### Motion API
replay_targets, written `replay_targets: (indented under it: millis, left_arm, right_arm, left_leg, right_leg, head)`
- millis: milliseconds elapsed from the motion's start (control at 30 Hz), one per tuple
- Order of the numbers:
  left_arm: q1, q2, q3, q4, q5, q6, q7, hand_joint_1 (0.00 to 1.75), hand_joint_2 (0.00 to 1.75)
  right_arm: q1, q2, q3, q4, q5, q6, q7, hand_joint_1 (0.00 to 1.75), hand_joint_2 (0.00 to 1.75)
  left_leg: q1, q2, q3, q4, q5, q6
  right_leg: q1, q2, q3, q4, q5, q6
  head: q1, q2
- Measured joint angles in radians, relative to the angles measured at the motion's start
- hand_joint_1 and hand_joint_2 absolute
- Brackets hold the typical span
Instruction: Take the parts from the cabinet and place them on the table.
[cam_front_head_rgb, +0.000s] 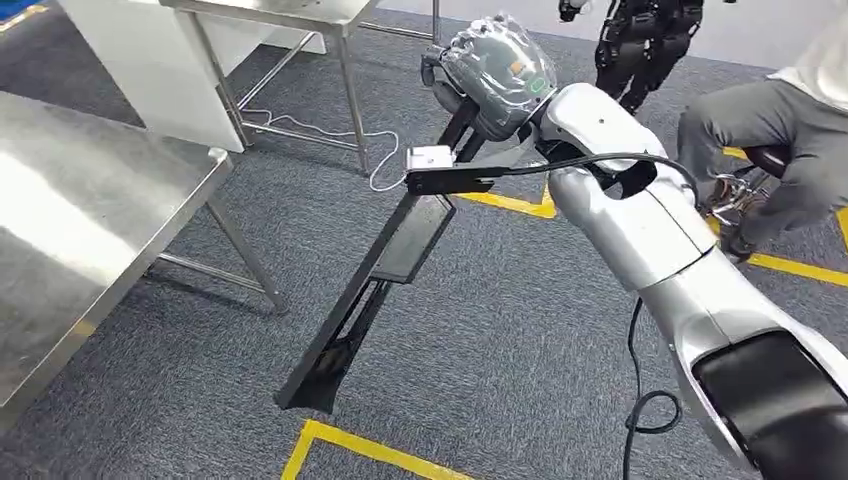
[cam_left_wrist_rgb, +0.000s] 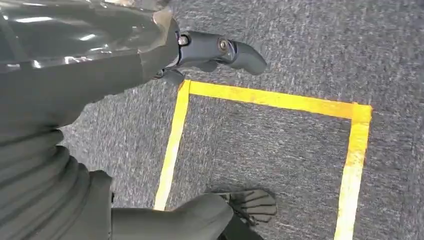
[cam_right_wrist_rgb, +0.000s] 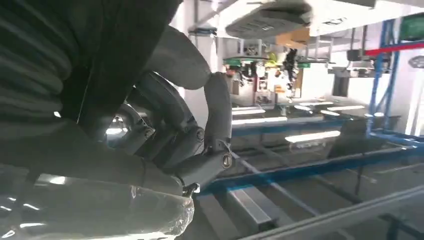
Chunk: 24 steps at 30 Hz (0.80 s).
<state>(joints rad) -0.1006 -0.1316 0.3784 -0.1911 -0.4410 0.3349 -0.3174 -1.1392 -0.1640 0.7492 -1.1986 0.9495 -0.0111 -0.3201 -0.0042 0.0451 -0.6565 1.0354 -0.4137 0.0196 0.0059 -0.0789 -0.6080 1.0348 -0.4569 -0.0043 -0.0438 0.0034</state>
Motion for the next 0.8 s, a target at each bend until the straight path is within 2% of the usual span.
replay_targets:
  millis: [67,100,133,167,200,233,267,300,333,367,400,433,467,500,567,600,633,667,700,733,767,800]
  left_arm:
    - [0.001,0.000,0.003,0.000,0.000,0.000,0.001,0.00,1.75]
    - [0.000,0.000,0.004,0.000,0.000,0.000,0.001,0.00,1.75]
    - [0.003,-0.001,0.004,0.000,-0.001,0.001,0.001,0.00,1.75]
    - [0.001,0.000,0.005,0.000,-0.002,0.004,0.000,0.00,1.75]
    - [0.000,0.001,0.005,0.000,-0.004,0.006,-0.002,0.00,1.75]
    - [-0.002,0.002,0.005,0.000,-0.007,0.009,-0.005,0.00,1.75]
    - [-0.003,0.001,0.005,0.000,-0.008,0.010,-0.006,0.00,1.75]
    - [-0.003,0.000,0.005,0.000,-0.008,0.010,-0.007,0.00,1.75]
    - [-0.002,0.000,0.005,0.000,-0.008,0.010,-0.007,0.00,1.75]
    - [0.000,0.000,0.005,0.000,-0.008,0.010,-0.007,0.00,1.75]
    - [0.002,0.000,0.005,0.000,-0.008,0.010,-0.007,0.00,1.75]
    - [0.002,-0.001,0.005,0.000,-0.010,0.010,-0.006,0.00,1.75]
    - [0.002,0.000,0.005,0.000,-0.010,0.010,-0.006,0.00,1.75]
    - [0.000,0.001,0.005,0.000,-0.010,0.010,-0.005,0.00,1.75]
    - [0.003,0.000,0.005,0.001,-0.013,0.010,-0.002,0.00,1.75]
    - [0.006,0.000,0.005,0.002,-0.013,0.010,-0.001,0.00,1.75]
    - [0.008,0.004,0.006,0.002,-0.013,0.010,0.000,0.00,1.75]
    - [0.011,0.000,0.006,0.002,-0.014,0.010,0.000,0.00,1.75]
    - [0.009,0.000,0.006,0.003,-0.014,0.011,0.000,0.00,1.75]
    - [0.006,0.000,0.006,0.003,-0.014,0.011,0.000,0.00,1.75]
    - [0.005,-0.001,0.006,0.003,-0.014,0.011,0.000,0.00,1.75]
    - [0.005,-0.001,0.006,0.003,-0.014,0.011,0.000,0.00,1.75]
  right_arm:
    - [0.003,0.003,0.003,0.000,0.000,-0.002,0.000,1.69,1.75]
    - [0.003,0.004,0.003,0.000,0.002,-0.002,0.000,1.69,1.75]
    - [0.005,0.002,0.002,0.000,0.002,-0.003,0.000,1.69,1.75]
    - [0.003,0.000,0.002,0.000,0.002,-0.005,0.000,1.69,1.75]
    - [0.004,-0.002,0.002,0.000,0.001,-0.007,0.000,1.69,1.75]
    - [0.009,-0.005,0.002,0.000,0.001,-0.007,0.001,1.69,1.75]
    - [0.017,-0.010,0.002,0.001,0.002,-0.008,0.001,1.69,1.75]
    - [0.025,-0.013,0.003,0.002,0.002,-0.008,0.001,1.69,1.75]
    - [0.029,-0.014,0.003,0.002,0.002,-0.008,0.001,1.69,1.75]
    - [0.030,-0.015,0.003,0.002,0.002,-0.008,0.001,1.69,1.75]
    - [0.029,-0.016,0.003,0.002,0.002,-0.008,0.001,1.69,1.75]
    - [0.028,-0.016,0.002,0.002,0.002,-0.008,0.001,1.69,1.75]
    - [0.029,-0.018,0.002,0.002,0.002,-0.008,0.001,1.69,1.75]
    - [0.030,-0.018,0.003,0.001,0.003,-0.008,0.000,1.69,1.75]
    - [0.032,-0.018,0.003,0.000,0.003,-0.008,0.000,1.69,1.75]
    - [0.031,-0.018,0.003,0.000,0.005,-0.008,0.000,1.69,1.75]
    - [0.030,-0.016,0.003,0.000,0.006,-0.008,0.000,1.69,1.75]
    - [0.029,-0.013,0.003,0.000,0.005,-0.008,0.000,1.69,1.75]
    - [0.027,-0.013,0.003,-0.001,0.005,-0.008,-0.001,1.69,1.75]
    - [0.027,-0.013,0.003,-0.001,0.005,-0.008,-0.001,1.69,1.75]
    - [0.027,-0.015,0.003,0.000,0.006,-0.008,-0.001,1.69,1.75]
    - [0.028,-0.017,0.003,0.001,0.006,-0.007,-0.001,1.69,1.75]
  left_leg:
    - [-0.006,-0.018,-0.001,-0.002,-0.001,0.010]
    - [-0.005,-0.028,0.007,-0.013,0.003,0.017]
    - [0.006,-0.035,0.023,-0.027,0.010,0.023]
    - [0.005,-0.044,0.027,-0.032,0.013,0.028]
    - [0.005,-0.052,0.028,-0.031,0.015,0.032]
    - [0.005,-0.063,0.028,-0.031,0.014,0.033]
    - [0.005,-0.077,0.028,-0.031,0.014,0.033]
    - [0.005,-0.093,0.028,-0.030,0.014,0.033]
    - [0.005,-0.106,0.028,-0.030,0.014,0.033]
    - [0.005,-0.117,0.028,-0.028,0.014,0.032]
    - [0.006,-0.132,0.028,-0.026,0.013,0.030]
    - [0.008,-0.144,0.028,-0.021,0.010,0.026]
    - [0.009,-0.150,0.025,-0.017,0.007,0.021]
    - [0.002,-0.164,0.017,-0.011,0.003,0.015]
    - [0.009,-0.175,0.015,-0.015,0.007,0.008]
    - [0.013,-0.181,0.013,-0.018,0.009,0.001]
    - [0.013,-0.181,0.010,-0.014,0.004,-0.004]
    - [0.007,-0.120,0.003,0.009,-0.012,-0.007]
    - [0.008,-0.082,-0.020,0.056,-0.041,-0.011]
    - [0.011,-0.064,-0.056,0.127,-0.077,-0.015]
    - [0.014,-0.055,-0.102,0.213,-0.115,-0.017]
    - [0.015,-0.052,-0.135,0.274,-0.132,-0.019]
  right_leg:
    - [-0.003,-0.018,0.007,-0.006,-0.001,0.007]
    - [0.001,-0.027,0.016,-0.007,-0.004,0.013]
    - [0.001,-0.009,0.006,0.004,-0.012,0.018]
    - [-0.003,0.033,-0.005,0.042,-0.031,0.016]
    - [-0.007,0.054,-0.039,0.109,-0.060,0.009]
    - [-0.008,0.064,-0.082,0.193,-0.089,0.005]
    - [-0.010,0.067,-0.121,0.261,-0.106,0.006]
    - [-0.011,0.069,-0.147,0.297,-0.107,0.011]
    - [-0.012,0.070,-0.146,0.281,-0.093,0.018]
    - [-0.013,0.072,-0.130,0.235,-0.069,0.027]
    - [-0.017,0.078,-0.088,0.140,-0.025,0.038]
    - [-0.022,0.098,-0.042,0.040,0.016,0.048]
    - [-0.029,0.126,-0.028,-0.002,0.027,0.048]
    - [-0.024,0.125,-0.014,-0.009,0.028,0.038]
    - [-0.016,0.113,-0.018,-0.002,0.030,0.025]
    - [-0.012,0.106,-0.017,-0.002,0.030,0.019]
    - [-0.023,0.094,-0.014,-0.008,0.035,0.009]
    - [-0.022,0.088,-0.012,-0.011,0.035,0.002]
    - [-0.021,0.082,-0.012,-0.011,0.035,-0.005]
    - [-0.018,0.074,-0.011,-0.011,0.033,-0.007]
    - [-0.015,0.061,-0.012,-0.010,0.032,-0.009]
    - [-0.014,0.050,-0.012,-0.010,0.031,-0.011]
  head:
    - [0.000,0.000]
    - [0.000,0.000]
    - [0.003,0.000]
    - [0.003,0.000]
    - [0.004,0.000]
    - [0.005,0.000]
    - [0.006,0.000]
    - [0.007,0.000]
    - [0.006,0.000]
    - [0.007,0.000]
    - [0.006,0.000]
    - [0.006,0.000]
    - [0.008,0.000]
    - [0.008,0.000]
    - [0.003,0.000]
    - [0.007,0.000]
    - [0.007,0.000]
    - [0.003,0.000]
    - [-0.005,0.000]
    - [-0.004,0.000]
    - [-0.003,0.000]
    - [-0.004,0.000]
